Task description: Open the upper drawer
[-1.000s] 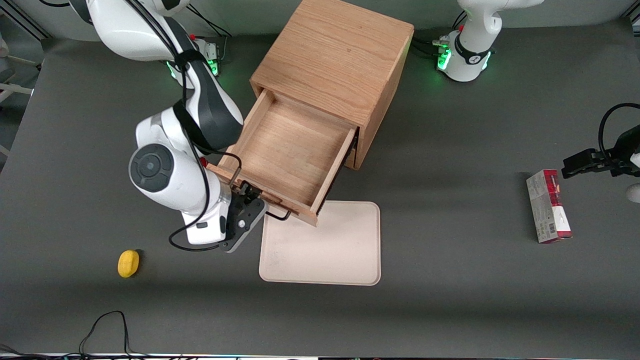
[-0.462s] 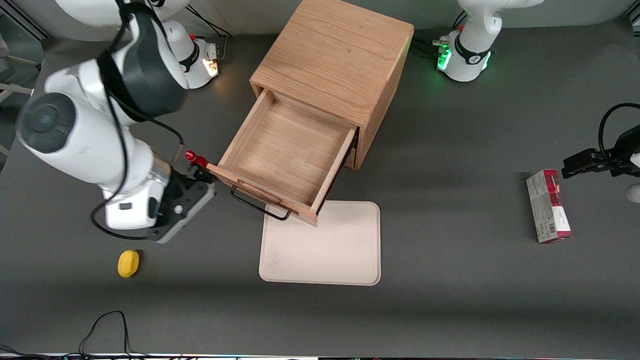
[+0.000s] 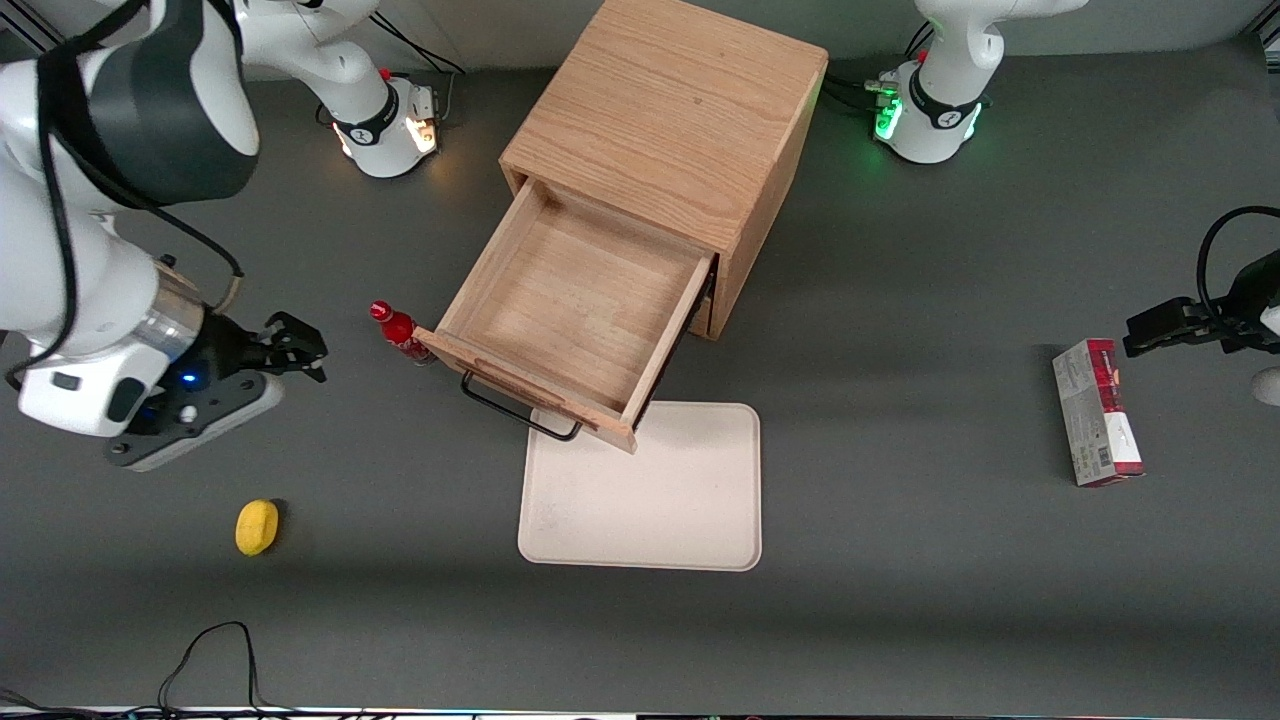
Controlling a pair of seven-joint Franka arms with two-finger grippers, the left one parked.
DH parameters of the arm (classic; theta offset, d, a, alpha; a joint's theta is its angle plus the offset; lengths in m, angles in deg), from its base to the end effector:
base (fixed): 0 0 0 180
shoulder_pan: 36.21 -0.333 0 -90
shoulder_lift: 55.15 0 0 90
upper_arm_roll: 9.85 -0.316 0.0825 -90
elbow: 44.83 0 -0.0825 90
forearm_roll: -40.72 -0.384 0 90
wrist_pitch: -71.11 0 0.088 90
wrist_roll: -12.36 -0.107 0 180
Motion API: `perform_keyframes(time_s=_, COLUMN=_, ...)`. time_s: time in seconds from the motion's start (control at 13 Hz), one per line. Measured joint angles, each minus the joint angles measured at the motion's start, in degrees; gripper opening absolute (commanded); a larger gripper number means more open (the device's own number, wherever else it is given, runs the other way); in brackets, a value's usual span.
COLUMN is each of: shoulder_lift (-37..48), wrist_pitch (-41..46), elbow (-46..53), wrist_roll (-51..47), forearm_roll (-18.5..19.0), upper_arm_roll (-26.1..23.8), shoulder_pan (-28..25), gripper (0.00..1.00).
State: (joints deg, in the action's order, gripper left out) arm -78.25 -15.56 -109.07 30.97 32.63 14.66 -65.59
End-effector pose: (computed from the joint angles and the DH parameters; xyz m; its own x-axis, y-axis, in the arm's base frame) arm 0.6463 0.1356 0.6002 0.8995 0.4368 0.0119 0.4363 -0.8993 0.0280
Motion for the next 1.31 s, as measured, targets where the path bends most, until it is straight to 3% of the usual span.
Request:
perform_keyframes(time_s=0.38, shoulder_lift=5.85, wrist_pitch=-0.22, elbow=-6.51, wrist_roll=-9.54, forearm_roll=0.13, upper_arm_roll=2.15, shoulder_pan=3.17, gripper=1.0)
perform_keyframes(time_s=0.85, shoulder_lift=17.87, wrist_pitch=-7.69, elbow=-21.39, wrist_roll=-10.74, forearm_roll=3.26, upper_arm_roll=-15.23, shoulder_pan=24.2, gripper=1.0)
perform_keyframes(time_s=1.31, shoulder_lift=21.3, wrist_pitch=-9.05, elbow=-26.66, wrist_roll=-11.19, forearm_roll=5.23, upper_arm_roll=-16.84, shoulder_pan=27.21, gripper=1.0)
